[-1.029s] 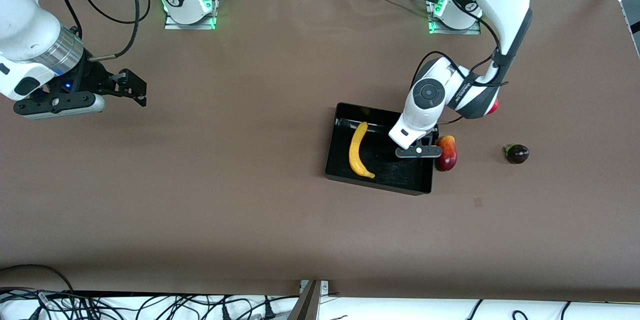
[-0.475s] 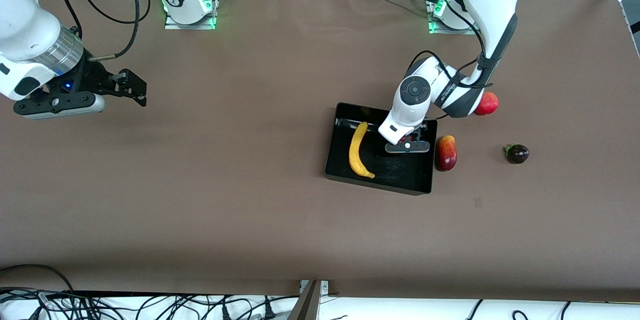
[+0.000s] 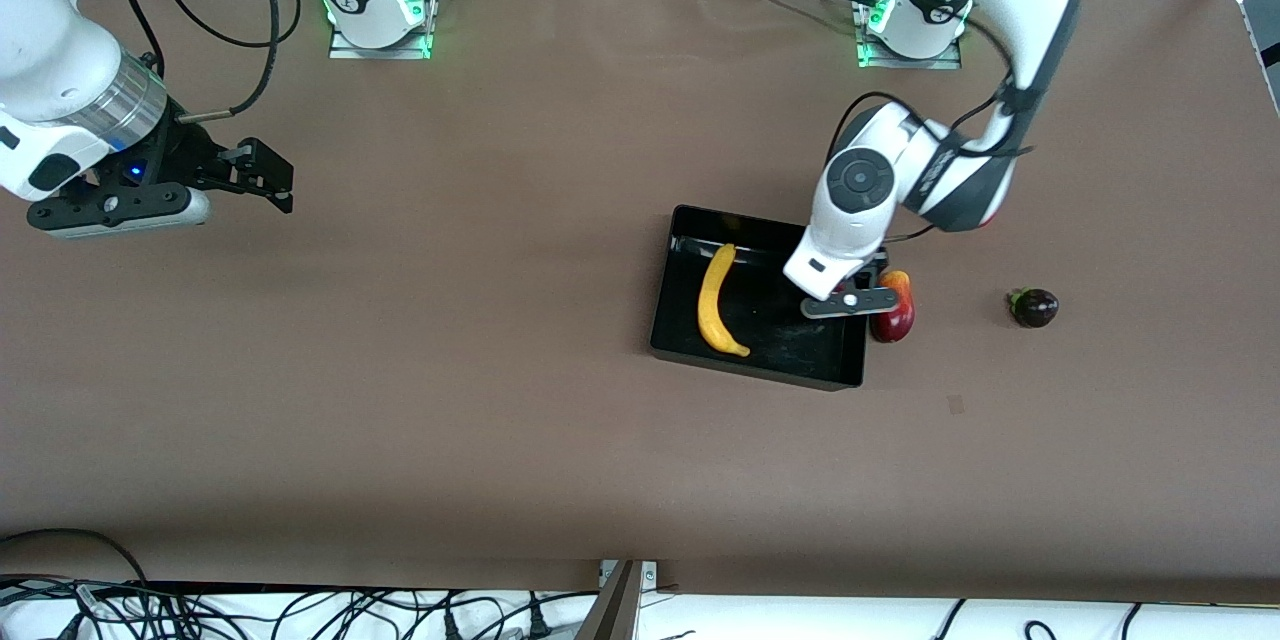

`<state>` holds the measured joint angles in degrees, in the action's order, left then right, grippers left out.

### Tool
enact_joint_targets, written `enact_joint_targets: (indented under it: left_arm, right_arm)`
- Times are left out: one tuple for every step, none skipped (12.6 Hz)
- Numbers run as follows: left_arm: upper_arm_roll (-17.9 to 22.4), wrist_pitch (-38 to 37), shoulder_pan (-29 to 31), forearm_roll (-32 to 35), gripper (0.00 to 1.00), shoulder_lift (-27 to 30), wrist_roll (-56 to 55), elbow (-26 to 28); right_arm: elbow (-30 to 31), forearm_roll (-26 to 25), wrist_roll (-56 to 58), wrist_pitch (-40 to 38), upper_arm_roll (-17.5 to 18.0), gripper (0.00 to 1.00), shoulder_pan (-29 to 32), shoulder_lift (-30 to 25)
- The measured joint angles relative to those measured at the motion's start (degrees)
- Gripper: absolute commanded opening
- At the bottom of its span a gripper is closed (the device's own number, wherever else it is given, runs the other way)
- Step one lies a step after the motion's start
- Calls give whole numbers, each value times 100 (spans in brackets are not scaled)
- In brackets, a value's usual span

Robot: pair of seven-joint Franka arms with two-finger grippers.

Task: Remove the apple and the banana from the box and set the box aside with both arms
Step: 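Lift the apple out and set it beside the other apple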

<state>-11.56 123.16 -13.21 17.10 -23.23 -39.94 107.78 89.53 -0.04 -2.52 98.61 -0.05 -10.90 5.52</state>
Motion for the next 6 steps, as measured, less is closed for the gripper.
enact_joint_targets:
  left_arm:
    - [-1, -454, 80, -36, 25, 144, 219, -202]
    - [2, -761, 208, -161, 25, 283, 581, -313]
    - [5, -955, 398, -347, 24, 413, 1087, -326]
    - [9, -1142, 622, -492, 23, 509, 1656, -286]
    - [11, -1249, 829, -542, 24, 573, 2082, -165]
    - [13, -1208, 1015, -570, 24, 630, 2409, 80]
  right_arm:
    - [0, 0, 0, 0, 0, 100, 0, 0]
    - [0, 0, 0, 0, 0, 100, 0, 0]
    - [0, 0, 0, 0, 0, 100, 0, 0]
    - [0, 0, 0, 0, 0, 100, 0, 0]
    - [0, 0, 0, 0, 0, 100, 0, 0]
    - [-1, 0, 0, 0, 0, 100, 0, 0]
